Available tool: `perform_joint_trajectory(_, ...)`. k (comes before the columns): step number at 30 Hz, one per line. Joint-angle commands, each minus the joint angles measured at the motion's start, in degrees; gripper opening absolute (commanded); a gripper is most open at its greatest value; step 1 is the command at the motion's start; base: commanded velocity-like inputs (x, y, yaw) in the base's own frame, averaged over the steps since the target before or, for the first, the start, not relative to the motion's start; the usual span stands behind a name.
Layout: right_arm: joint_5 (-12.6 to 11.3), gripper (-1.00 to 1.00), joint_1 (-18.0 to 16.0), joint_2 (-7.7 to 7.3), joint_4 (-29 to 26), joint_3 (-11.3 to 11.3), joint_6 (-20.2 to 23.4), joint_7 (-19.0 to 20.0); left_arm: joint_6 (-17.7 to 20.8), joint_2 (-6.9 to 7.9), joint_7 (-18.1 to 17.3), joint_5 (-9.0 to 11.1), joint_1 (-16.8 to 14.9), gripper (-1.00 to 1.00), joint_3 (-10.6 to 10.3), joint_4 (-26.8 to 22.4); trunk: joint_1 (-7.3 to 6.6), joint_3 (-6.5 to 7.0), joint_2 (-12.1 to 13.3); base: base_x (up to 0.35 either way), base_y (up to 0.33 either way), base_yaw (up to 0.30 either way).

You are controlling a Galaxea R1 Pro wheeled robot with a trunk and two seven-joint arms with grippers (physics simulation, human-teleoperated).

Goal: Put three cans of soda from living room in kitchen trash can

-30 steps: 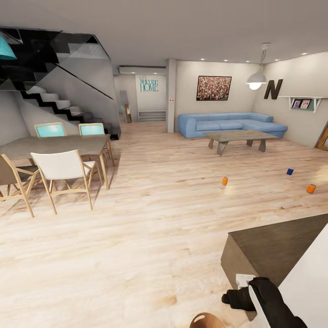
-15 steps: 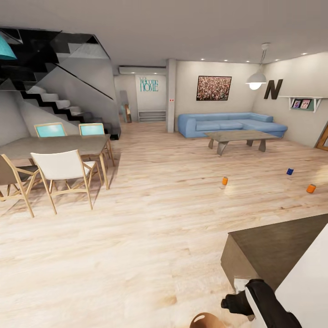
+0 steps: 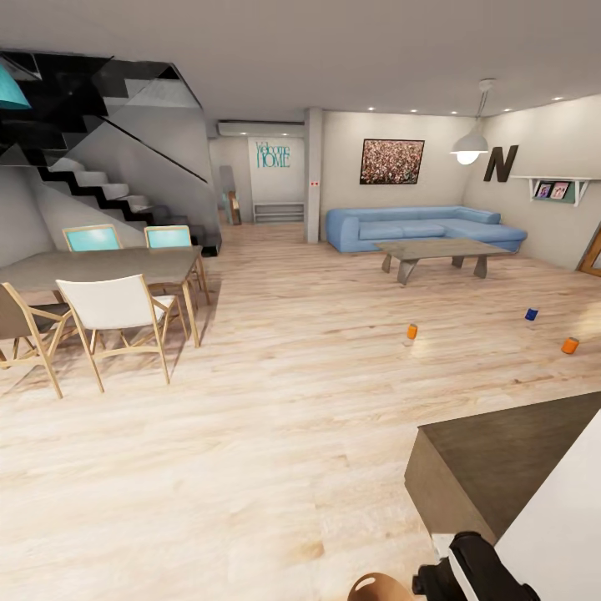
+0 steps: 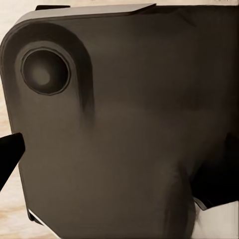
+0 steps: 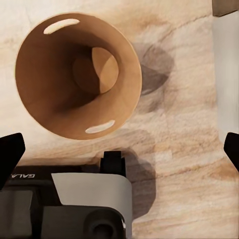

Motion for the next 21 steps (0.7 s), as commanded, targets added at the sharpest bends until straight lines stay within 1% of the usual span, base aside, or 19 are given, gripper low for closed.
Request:
perform_joint_trajectory(1, 0.2, 1.00, -0.2, 0.01, 0.7, 0.0, -0.4, 0.0, 0.0, 0.00, -0.2, 0.0, 0.0, 1.00, 0.0, 0.0, 0.00, 0.00, 0.0, 0.000, 0.000, 0.000)
perform_joint_trajectory(5, 0.4, 1.00, -0.6, -0.06, 1.6, 0.0, -0.8, 0.0, -0.1, 0.00, -0.3, 0.0, 0.0, 1.00, 0.0, 0.0, 0.00, 0.00, 0.0, 0.000, 0.000, 0.000)
perform_joint_trajectory(13, 0.5, 1.00, -3.0, -0.11, 2.3, -0.1, -1.0, 0.0, -0.1, 0.00, -0.3, 0.0, 0.0, 1.00, 0.0, 0.0, 0.00, 0.00, 0.0, 0.000, 0.000, 0.000)
perform_joint_trajectory(18, 0.5, 1.00, -5.9, -0.10, 2.6, -0.1, -1.0, -0.1, -0.1, 0.05, -0.3, 0.0, 0.0, 1.00, 0.0, 0.0, 0.00, 0.00, 0.0, 0.000, 0.000, 0.000)
perform_joint_trajectory(21, 0.5, 1.00, -6.7, -0.11, 3.4, -0.1, -1.0, -0.1, -0.1, 0.07, -0.3, 0.0, 0.0, 1.00, 0.1, 0.0, 0.00, 0.00, 0.0, 0.000, 0.000, 0.000)
